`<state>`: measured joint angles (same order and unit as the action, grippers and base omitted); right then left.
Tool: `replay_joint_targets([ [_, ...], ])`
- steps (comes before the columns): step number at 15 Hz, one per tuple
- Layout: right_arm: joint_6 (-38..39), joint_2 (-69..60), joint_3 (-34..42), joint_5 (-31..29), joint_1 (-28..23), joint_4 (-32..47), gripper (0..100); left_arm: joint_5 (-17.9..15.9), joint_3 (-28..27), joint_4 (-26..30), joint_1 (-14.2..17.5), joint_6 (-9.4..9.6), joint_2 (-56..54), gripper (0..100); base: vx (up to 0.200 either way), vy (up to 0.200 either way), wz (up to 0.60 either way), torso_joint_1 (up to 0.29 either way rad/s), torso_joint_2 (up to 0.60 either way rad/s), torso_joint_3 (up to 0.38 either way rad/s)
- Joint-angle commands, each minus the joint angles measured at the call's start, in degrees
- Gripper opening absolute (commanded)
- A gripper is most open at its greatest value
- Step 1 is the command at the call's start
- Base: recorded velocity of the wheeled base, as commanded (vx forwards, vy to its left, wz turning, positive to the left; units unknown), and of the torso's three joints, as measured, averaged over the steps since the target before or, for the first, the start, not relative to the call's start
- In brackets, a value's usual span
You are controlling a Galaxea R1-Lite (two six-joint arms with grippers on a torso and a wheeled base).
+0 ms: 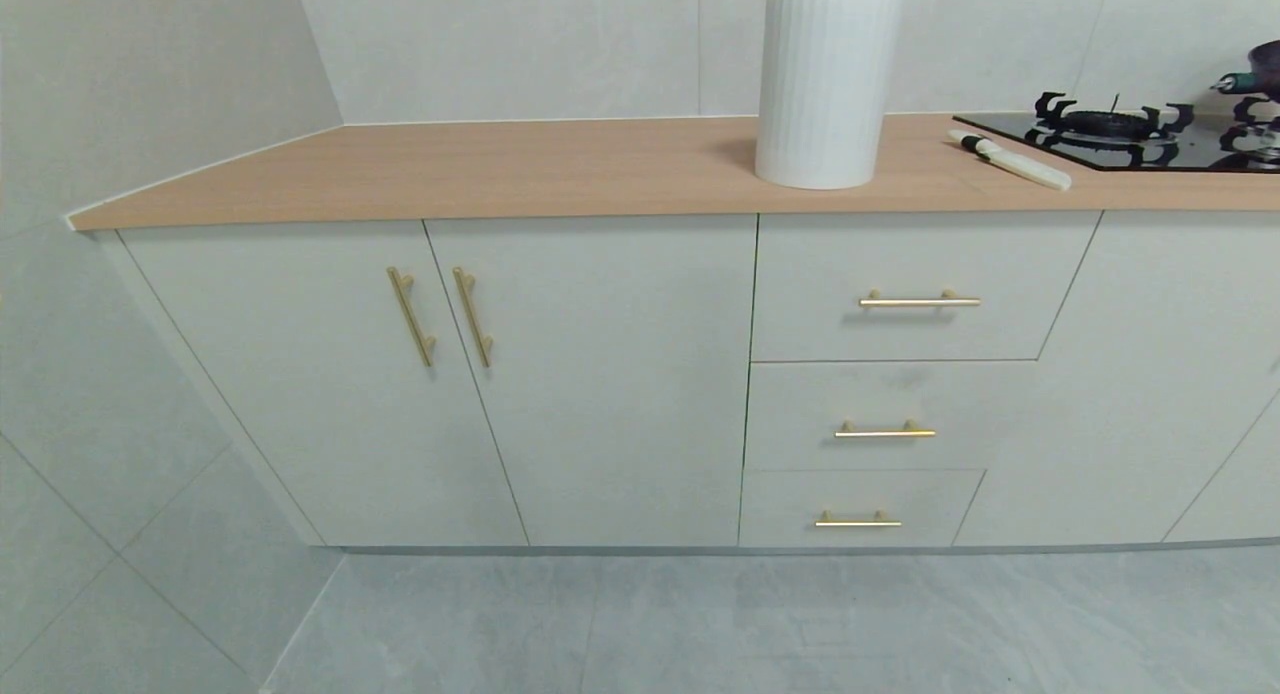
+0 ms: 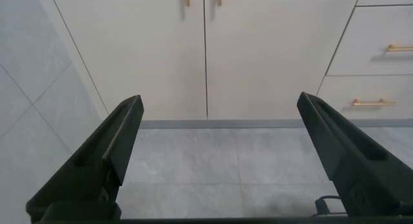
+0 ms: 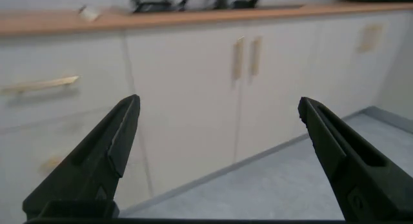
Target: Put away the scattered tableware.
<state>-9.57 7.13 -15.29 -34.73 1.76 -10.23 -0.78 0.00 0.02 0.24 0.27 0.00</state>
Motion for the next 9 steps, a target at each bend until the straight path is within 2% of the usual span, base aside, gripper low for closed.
replay_joint_targets([
  [1,-0.01,-5.73,2.28,-0.07,-2.46,1.88,100,-0.01,0.00,-0.02,0.02,0.00,0.00,100,0.000,0.000,0.00,0.000,0.00,0.000],
  [2,0.08,-7.13,4.39,1.42,-2.11,2.41,100,-0.01,0.00,0.06,0.02,0.00,0.00,100,0.000,0.000,0.00,0.000,0.00,0.000],
  [5,3.86,-7.13,13.97,15.83,-2.02,1.79,100,0.08,0.00,0.06,0.02,0.00,0.00,100,0.000,0.000,0.00,0.000,0.00,0.000],
  [7,6.67,-7.13,15.29,25.06,-2.02,4.95,100,-0.01,0.00,-0.02,0.02,0.00,0.00,100,0.000,0.000,0.00,0.000,0.00,0.000],
  [9,7.02,-7.13,15.20,28.75,-2.02,7.42,100,-0.01,0.00,-0.02,0.02,0.00,0.00,100,0.000,0.000,0.00,0.000,0.00,0.000],
])
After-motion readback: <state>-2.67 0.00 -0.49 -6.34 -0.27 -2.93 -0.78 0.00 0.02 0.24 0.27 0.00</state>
